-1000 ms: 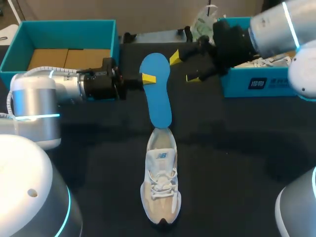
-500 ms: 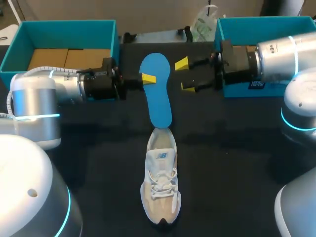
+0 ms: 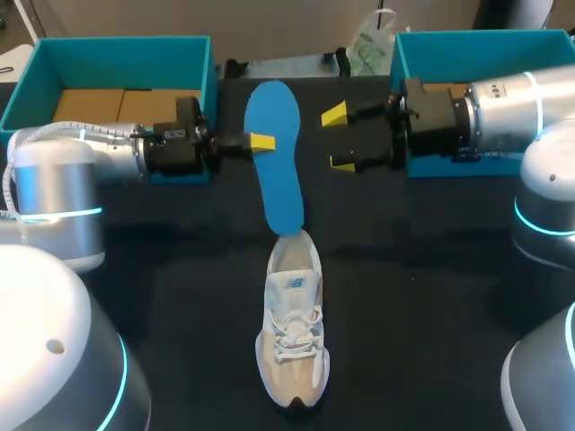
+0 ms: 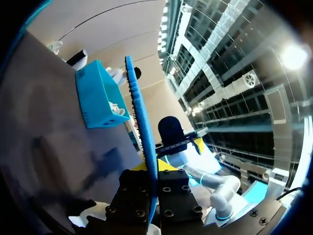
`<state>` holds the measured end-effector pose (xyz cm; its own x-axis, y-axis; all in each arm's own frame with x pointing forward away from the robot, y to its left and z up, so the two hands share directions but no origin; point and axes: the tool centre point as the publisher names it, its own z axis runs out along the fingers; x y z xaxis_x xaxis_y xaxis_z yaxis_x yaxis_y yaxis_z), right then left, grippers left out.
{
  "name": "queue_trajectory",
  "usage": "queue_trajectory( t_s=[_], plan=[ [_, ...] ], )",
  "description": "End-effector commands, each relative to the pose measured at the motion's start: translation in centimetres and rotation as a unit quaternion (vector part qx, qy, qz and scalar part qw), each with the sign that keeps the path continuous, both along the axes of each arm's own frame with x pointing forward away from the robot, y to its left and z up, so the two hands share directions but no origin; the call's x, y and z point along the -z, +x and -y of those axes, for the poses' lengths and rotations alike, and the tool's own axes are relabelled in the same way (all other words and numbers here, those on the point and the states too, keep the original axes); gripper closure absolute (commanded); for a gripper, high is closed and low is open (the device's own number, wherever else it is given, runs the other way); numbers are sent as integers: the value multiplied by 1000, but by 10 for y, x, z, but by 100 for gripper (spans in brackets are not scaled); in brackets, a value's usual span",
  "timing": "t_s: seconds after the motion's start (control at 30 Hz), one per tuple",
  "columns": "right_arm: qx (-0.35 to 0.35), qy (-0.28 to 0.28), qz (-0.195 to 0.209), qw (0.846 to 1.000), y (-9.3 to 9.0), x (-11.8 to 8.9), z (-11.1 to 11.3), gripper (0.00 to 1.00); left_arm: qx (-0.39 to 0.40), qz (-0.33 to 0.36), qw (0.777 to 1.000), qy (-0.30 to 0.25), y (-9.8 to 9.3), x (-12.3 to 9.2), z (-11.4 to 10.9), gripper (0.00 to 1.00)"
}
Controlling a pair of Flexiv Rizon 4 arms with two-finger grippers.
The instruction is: Take the shoe out of the shoebox, open the shoe tongue, remove and reinsert the insole, then place the shoe into the shoebox
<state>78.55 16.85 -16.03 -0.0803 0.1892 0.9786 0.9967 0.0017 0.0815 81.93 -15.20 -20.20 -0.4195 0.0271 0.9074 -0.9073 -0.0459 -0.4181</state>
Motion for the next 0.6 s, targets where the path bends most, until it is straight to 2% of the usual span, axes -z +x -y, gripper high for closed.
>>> queue_trajectory(
  t_s=[0.03, 0.2, 0.37, 0.6],
  plan=[
    [-1, -1, 0, 1000, 2, 0, -2, 0, -3, 53, 999, -5, -5, -13, -12, 100],
    [-1, -1, 0, 1000, 2, 0, -2, 0, -3, 176, 984, -11, -6, -32, -26, 100],
    [-1, -1, 0, 1000, 2, 0, -2, 0, 2, 281, 960, -6, 2, -44, -33, 100],
    [-1, -1, 0, 1000, 2, 0, -2, 0, 2, 281, 960, -6, 2, -44, -33, 100]
  ],
)
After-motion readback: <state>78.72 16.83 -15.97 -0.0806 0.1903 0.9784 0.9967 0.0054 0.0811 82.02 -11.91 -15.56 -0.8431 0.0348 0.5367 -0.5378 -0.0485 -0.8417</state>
